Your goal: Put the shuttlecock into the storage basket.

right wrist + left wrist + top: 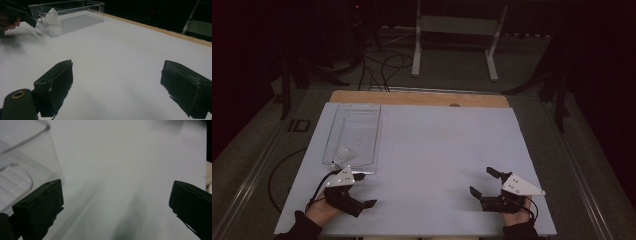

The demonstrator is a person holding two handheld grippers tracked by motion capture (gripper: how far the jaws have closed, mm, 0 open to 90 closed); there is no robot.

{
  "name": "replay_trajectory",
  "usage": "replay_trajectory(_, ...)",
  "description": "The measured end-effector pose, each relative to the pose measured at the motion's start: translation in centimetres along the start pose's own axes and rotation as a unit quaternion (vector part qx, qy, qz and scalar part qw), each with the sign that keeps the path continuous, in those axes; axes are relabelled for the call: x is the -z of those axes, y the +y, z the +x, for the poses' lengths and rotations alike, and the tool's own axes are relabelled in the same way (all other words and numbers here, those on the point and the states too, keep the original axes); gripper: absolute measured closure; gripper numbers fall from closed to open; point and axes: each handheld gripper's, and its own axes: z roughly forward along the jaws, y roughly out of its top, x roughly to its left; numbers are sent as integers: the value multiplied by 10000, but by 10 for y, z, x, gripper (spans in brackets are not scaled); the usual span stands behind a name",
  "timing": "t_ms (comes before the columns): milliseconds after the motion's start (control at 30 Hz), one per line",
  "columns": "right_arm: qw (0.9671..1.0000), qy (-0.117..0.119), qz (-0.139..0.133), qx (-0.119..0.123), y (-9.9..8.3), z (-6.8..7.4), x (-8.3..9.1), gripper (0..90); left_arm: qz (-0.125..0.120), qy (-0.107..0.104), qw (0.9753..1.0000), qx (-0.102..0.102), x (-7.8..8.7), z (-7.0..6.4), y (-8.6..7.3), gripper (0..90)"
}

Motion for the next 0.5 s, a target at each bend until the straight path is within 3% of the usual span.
replay_trajectory(100,10000,-2,9,11,0,0,0,108,3,-7,9999,129,-3,1,-2,0)
replay_trajectory(167,10000,0,8,-3,0,0,0,108,59,48,9999,112,-4,0,-2,0)
replay_trajectory(400,10000,8,19,-12,-1,-1,0,108,-219,314,9992,130,1,-1,-3,0)
replay_trajectory(500,10000,22,23,7,-1,1,-1,108,-230,350,9990,142,1,0,-4,0)
